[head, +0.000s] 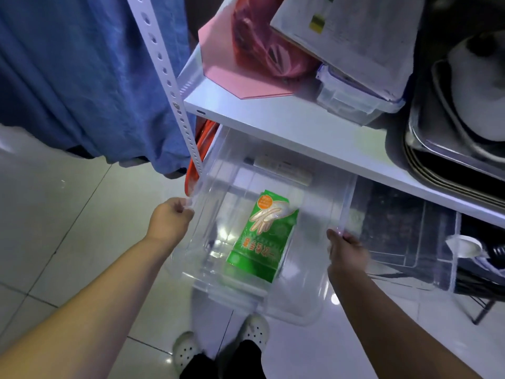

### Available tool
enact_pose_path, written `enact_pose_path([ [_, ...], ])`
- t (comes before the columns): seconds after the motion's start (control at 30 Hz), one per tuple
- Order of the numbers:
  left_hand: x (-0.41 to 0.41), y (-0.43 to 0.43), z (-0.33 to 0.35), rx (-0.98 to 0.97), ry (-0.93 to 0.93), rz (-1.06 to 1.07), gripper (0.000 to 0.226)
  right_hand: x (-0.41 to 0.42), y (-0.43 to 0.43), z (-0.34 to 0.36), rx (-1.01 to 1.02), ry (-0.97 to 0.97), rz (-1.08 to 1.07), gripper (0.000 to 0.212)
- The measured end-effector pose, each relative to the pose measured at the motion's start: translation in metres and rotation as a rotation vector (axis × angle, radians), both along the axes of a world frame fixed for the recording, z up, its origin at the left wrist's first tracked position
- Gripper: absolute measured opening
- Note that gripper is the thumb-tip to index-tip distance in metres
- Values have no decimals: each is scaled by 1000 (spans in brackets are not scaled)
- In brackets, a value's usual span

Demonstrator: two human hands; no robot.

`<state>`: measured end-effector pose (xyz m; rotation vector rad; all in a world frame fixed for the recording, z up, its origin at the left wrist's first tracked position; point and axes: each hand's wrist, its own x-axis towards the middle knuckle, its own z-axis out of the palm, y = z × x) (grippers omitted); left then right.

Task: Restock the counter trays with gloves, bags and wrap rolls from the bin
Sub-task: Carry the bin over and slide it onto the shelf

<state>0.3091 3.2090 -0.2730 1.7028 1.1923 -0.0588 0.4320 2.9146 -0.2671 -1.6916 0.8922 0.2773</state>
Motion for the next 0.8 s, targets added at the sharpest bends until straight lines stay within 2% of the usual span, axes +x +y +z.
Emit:
enact_pose_path([
  [0.07, -14, -1, -2, 7, 38, 17, 8, 10, 6, 1, 37, -17, -16, 13],
  [0.13, -29, -5, -3, 11, 72, 46, 12, 24, 11, 1, 60, -44, -36, 18],
  [0.2, -38, -14, -3, -67, 53, 122, 20, 35, 14, 1, 64, -77, -52, 18],
  [0.27, -40, -24, -2, -177, -5, 227, 20, 40, 16, 4, 16, -86, -13, 7],
  [0.37, -37, -34, 0, -224, -58, 341, 22, 27, 10, 19, -36, -133, 53, 21],
  [0.43, -37, -38, 2, -235, -76, 374, 23, 2, -6, 36, -82, -219, 71, 21],
  [0.5, -37, -40, 5, -250, -91, 383, 24, -28, -32, 54, -212, -316, 37, 21],
  [0.6, -38, -42, 8, -258, -111, 374, 25, -52, -70, 75, -521, -433, -49, 18],
  [0.67, -38, -43, 9, -250, -116, 339, 26, -48, -91, 77, -684, -336, -136, 25],
  [0.73, -39, -45, 8, -248, -125, 316, 27, -38, -105, 74, -606, -180, -223, 44],
  [0.8, -42, -44, 5, -239, -132, 302, 27, -28, -112, 71, -339, -125, -270, 34],
])
